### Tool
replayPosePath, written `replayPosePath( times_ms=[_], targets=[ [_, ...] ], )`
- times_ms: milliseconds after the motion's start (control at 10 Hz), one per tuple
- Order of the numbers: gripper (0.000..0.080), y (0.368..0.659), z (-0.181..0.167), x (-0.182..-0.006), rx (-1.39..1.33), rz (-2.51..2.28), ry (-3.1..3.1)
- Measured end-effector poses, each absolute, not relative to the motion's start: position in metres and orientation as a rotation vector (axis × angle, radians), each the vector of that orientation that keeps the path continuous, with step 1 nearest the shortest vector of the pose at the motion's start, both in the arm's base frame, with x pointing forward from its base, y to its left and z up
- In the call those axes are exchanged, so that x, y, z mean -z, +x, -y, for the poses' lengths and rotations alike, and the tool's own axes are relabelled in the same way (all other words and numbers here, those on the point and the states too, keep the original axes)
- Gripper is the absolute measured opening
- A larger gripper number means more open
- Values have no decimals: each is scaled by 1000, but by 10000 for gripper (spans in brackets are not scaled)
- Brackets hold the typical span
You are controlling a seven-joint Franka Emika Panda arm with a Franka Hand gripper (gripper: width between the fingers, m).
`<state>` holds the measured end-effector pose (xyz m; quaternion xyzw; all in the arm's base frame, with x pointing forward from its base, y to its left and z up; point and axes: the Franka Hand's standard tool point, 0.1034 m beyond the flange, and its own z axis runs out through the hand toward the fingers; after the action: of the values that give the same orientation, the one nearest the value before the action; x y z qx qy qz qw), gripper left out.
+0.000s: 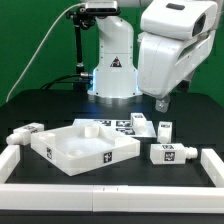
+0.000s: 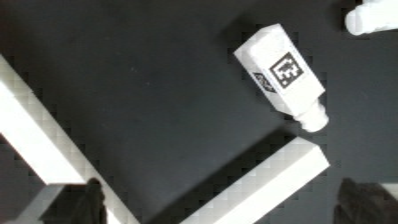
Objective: Assemble one leg
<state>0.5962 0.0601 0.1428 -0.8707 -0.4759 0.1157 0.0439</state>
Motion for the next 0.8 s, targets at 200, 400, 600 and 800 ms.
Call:
replayPosePath(
  times_ms=[200, 400, 600, 800],
  targets=[
    [650, 596, -60, -143, -353, 1455, -2662],
    [650, 596, -60, -143, -353, 1454, -2662],
    [650, 598, -64, -137, -227, 1508, -2679],
    [650, 560, -72, -121, -60, 1581, -2693]
  ],
)
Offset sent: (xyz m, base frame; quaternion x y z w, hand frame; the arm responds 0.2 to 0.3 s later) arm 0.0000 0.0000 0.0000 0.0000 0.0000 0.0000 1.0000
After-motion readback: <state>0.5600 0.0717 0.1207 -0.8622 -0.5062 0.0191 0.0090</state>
